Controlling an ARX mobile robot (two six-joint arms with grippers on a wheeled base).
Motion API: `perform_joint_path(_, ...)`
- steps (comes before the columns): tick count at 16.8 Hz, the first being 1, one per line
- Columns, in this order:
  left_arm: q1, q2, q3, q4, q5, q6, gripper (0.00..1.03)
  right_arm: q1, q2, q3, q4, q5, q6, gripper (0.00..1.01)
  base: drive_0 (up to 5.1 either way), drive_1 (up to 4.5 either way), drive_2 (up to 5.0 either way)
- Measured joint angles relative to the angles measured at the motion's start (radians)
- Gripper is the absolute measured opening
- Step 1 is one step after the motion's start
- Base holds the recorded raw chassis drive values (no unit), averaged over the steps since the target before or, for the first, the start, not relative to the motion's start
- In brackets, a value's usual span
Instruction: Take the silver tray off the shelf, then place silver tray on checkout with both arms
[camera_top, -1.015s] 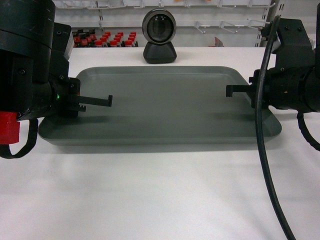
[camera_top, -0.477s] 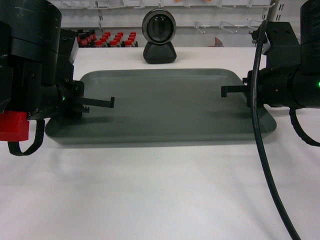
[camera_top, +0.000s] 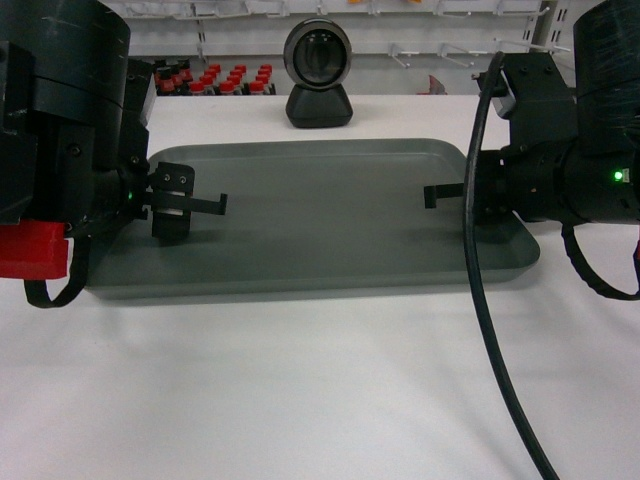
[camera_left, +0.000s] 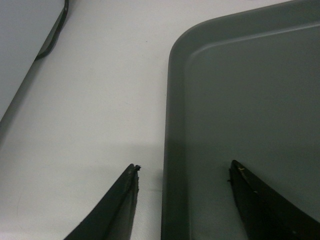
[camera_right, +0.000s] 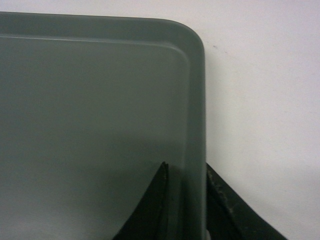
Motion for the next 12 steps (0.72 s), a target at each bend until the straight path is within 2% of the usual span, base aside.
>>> perform_joint_path(4,0.003,0.000,0.010,0.006,0.010,0.000,0.96,0.005,0.000,0.000,-0.001,-0.004,-0.002,0.63,0.1,4.31,-4.1)
perform_joint_path(5,0.003,0.000,0.011,0.006,0.011,0.000,1.00,0.005,0.000,0.000,0.000,-0.004,-0.002,0.70,0.1,4.31,-4.1)
perform_joint_path(7,0.001,0.002,0.016,0.006,0.018,0.000,0.98,0.003,0.000,0.001,0.000,-0.006,-0.001,0.96,0.1,4.31,-4.1)
perform_joint_path(10,-0.007,0.001,0.019,0.075,0.055,-0.010,0.98,0.003,0.000,0.002,0.010,-0.025,0.010,0.98,0.1,4.31,-4.1)
perform_joint_path(12,-0.007,-0.008,0.019,0.092,0.082,-0.049,0.98,-0.005,-0.001,0.002,0.026,-0.044,0.034,0.98,0.1,4.31,-4.1)
